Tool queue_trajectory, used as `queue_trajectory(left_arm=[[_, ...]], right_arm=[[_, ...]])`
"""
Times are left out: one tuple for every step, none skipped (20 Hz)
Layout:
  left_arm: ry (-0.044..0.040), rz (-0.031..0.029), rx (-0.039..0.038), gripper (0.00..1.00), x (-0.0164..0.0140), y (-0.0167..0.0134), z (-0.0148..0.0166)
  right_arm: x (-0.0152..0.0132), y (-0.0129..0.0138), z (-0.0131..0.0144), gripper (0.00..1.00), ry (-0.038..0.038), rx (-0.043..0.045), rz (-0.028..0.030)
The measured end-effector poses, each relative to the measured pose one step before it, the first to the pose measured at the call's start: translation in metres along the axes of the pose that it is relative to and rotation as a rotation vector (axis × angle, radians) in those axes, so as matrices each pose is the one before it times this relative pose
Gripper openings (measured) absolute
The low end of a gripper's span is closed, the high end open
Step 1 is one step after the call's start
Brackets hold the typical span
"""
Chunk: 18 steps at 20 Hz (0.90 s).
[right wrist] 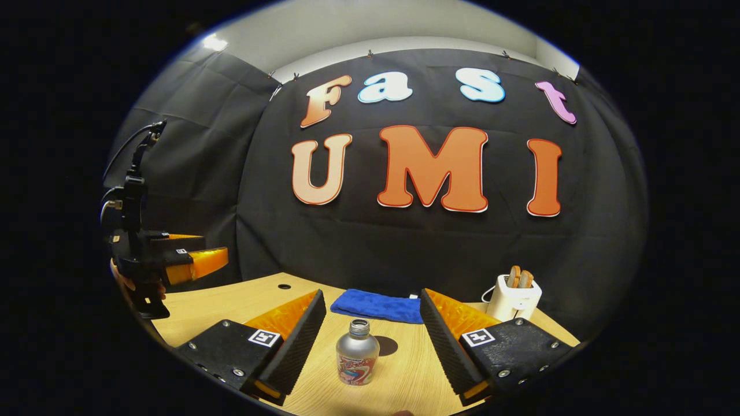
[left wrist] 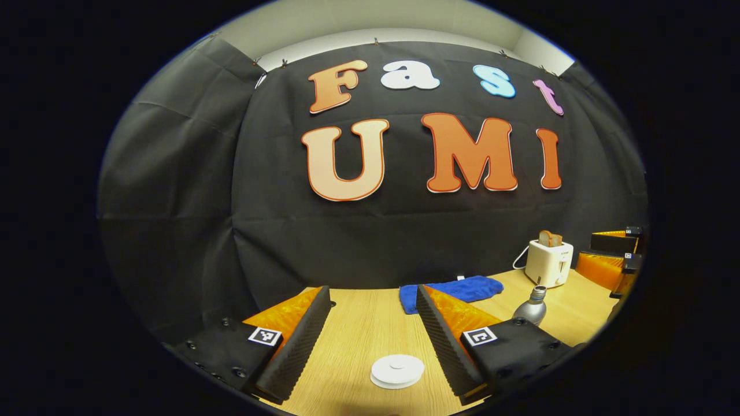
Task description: Open the teacup lid with one hand, grasp the water bottle and pour water into the teacup with the other hand; after pouring, place the water bottle on the coaster and then close the teacup lid.
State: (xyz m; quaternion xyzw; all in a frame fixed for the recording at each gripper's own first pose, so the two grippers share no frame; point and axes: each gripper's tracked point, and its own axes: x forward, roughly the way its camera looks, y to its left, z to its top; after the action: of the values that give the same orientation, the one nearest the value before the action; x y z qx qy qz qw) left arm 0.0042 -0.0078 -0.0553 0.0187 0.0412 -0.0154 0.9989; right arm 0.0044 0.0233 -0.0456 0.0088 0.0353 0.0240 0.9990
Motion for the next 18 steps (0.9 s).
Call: queue_trajectory(left_arm=[[0.00753,-0.00313,0.00482,0.96,0.00124,-0.00042,-0.00409],[0.00759,-0.00397,0.0041,1.0,0.00182,-0.0016,-0.00639],[0.00736,-0.00514,0.00322,0.98,0.00123,-0.00163,-0.00389],[0.00635,-0.00296,0.00285,0.98,0.00045,-0.00076,-0.00435],[0.0071,-0.00229,0.00209,0.98,0.00148,-0.00107,-0.00475],[0.00856,-0.00234,0.0014,0.98,0.00052,-0.00137,-0.0046],[0.00871,-0.00234,0.00059,0.98,0.00181,-0.00077,-0.00423],[0.00706,-0.00216,0.00005,1.0,0.00097,-0.00024,-0.00352],[0.00786,-0.00174,0.00002,1.0,0.00085,-0.00096,-0.00409],[0.00662,-0.00121,0.00032,0.98,0.0011,-0.00071,-0.00638],[0.00818,-0.00157,0.0023,0.98,0.00188,-0.00059,-0.00402],[0.00476,-0.00239,0.00128,0.98,0.00194,0.00009,-0.00425],[0.00304,-0.00489,0.00027,0.98,0.00115,-0.00007,-0.00315],[0.00406,-0.00559,0.00101,0.99,0.00042,-0.00143,-0.00492],[0.00338,-0.00478,0.00095,0.99,0.00196,-0.0019,-0.00461],[0.00195,-0.00437,0.00053,0.99,0.00136,-0.0017,-0.0043],[0.00241,-0.00447,0.00018,0.99,0.00098,-0.00129,-0.00331],[0.003,-0.00331,0.0027,0.99,-0.00107,0.0001,-0.00286]], right_arm=[[-0.00015,0.00017,-0.00389,0.98,0.0088,0.00454,0.00285],[0.00019,-0.00006,-0.00359,0.98,0.007,0.00151,0.00184],[0.00016,-0.00075,-0.00353,0.98,0.00775,0.00026,-0.0007],[0.0012,0.00046,-0.00409,0.98,0.00794,0.00003,0.00071],[0.00014,0.00049,-0.00391,0.98,0.00891,0.00067,0.00035],[0.00024,0.00027,-0.00396,0.98,0.00825,0.00023,0.00192],[0.00063,-0.00017,-0.00346,0.98,0.00865,-0.00023,-0.00008],[0.00131,-0.00022,-0.0045,0.98,0.00981,-0.00188,-0.00037],[0.00023,0.00011,-0.00423,0.98,0.00924,-0.00253,-0.00146],[0.0009,0.0001,-0.0044,0.98,0.00869,-0.00142,-0.00168],[0.00138,0.0009,-0.00396,0.98,0.00858,0.00026,0.00141],[0.00207,0.0012,-0.00509,0.98,0.01028,0.0018,0.00271],[0.0028,0.00122,-0.00398,0.98,0.01158,0.00535,0.00506],[0.00251,0.00313,-0.00696,0.98,0.01707,0.0067,0.01017],[0.00138,0.00222,-0.00618,0.98,0.01812,0.00737,0.00898],[0.00201,0.00117,-0.00805,0.98,0.01876,0.00798,0.00737],[0.00194,0.00129,-0.00577,0.98,0.01386,0.00826,0.00533],[0.00222,0.00117,-0.00607,0.98,0.01076,0.0046,0.00424]])
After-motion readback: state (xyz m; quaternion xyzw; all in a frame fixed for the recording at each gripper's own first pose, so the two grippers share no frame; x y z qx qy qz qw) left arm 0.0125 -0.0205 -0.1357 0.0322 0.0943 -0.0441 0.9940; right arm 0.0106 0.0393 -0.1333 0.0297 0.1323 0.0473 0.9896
